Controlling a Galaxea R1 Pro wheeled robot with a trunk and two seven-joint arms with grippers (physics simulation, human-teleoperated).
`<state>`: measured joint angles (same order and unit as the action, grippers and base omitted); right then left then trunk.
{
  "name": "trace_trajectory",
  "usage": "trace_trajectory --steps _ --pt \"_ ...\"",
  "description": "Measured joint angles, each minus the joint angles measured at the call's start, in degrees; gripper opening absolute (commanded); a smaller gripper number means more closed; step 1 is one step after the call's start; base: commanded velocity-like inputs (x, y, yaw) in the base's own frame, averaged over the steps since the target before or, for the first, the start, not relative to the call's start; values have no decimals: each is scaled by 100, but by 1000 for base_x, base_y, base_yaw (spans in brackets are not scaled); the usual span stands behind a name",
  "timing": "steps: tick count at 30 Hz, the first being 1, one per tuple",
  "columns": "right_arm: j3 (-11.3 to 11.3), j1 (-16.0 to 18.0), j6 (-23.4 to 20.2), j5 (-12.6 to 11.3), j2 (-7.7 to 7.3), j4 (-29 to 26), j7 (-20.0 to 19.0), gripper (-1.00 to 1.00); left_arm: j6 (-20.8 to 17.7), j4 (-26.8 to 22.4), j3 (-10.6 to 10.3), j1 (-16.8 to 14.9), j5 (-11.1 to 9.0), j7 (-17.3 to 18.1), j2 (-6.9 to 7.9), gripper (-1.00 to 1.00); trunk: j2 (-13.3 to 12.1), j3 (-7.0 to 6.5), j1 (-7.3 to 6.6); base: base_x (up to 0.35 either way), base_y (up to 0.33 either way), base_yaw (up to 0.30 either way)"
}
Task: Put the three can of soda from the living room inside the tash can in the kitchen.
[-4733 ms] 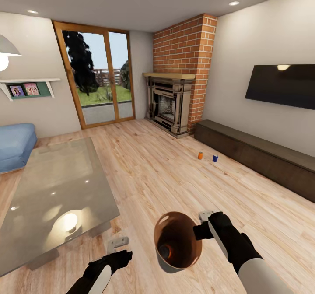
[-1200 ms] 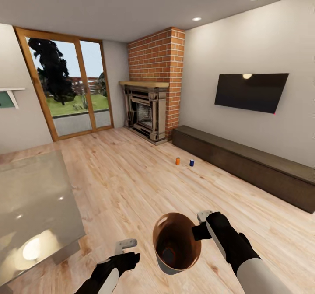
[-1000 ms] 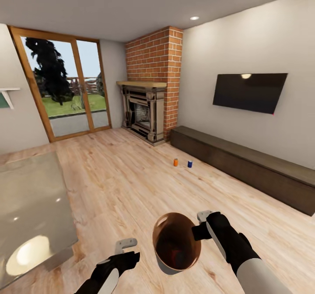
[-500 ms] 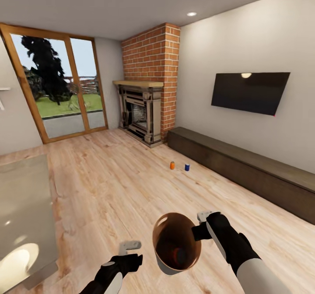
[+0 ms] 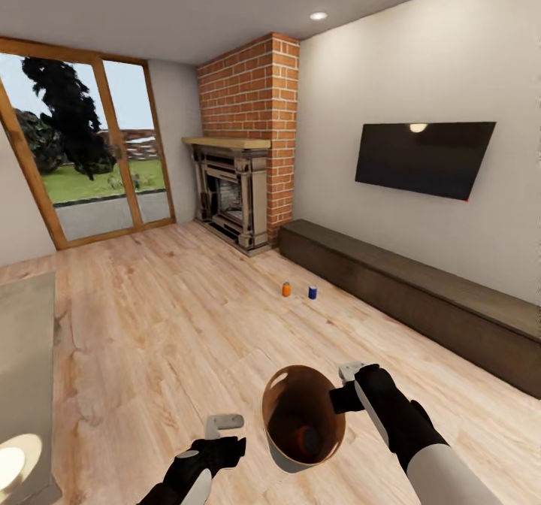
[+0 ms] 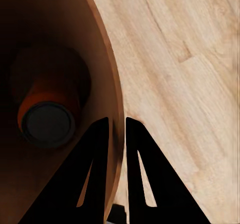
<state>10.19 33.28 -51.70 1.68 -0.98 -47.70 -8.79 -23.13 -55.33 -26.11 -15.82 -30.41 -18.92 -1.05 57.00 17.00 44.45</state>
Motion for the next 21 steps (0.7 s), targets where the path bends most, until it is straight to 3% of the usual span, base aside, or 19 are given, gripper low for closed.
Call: trace_trajectory --steps 21 --pt "5 0 11 42 4 0 3 -100 20 11 -8 0 0 2 0 100 0 80 0 282 -238 -67"
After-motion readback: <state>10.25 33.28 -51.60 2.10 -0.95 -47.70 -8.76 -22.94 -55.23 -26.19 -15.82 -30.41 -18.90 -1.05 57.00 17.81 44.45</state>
